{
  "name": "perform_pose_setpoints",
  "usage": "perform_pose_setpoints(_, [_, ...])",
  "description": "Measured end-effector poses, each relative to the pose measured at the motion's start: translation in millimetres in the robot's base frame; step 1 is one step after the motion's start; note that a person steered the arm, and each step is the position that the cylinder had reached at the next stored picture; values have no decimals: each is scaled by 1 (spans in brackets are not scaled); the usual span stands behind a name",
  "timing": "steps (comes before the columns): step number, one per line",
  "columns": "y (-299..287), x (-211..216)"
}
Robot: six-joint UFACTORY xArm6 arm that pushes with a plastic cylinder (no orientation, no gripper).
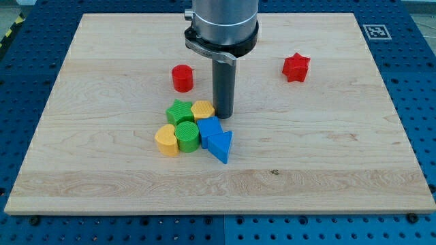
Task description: Move the red circle diagonally to the green star
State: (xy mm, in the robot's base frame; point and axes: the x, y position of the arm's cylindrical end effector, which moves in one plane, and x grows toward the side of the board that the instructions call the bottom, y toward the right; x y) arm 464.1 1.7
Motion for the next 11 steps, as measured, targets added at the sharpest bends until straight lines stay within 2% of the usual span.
perform_pose_setpoints(2, [-19,0])
perform_pose_setpoints(7, [-41,-85])
perform_pose_setpoints(9, [-55,-88])
perform_pose_setpoints(11, [-100,-87])
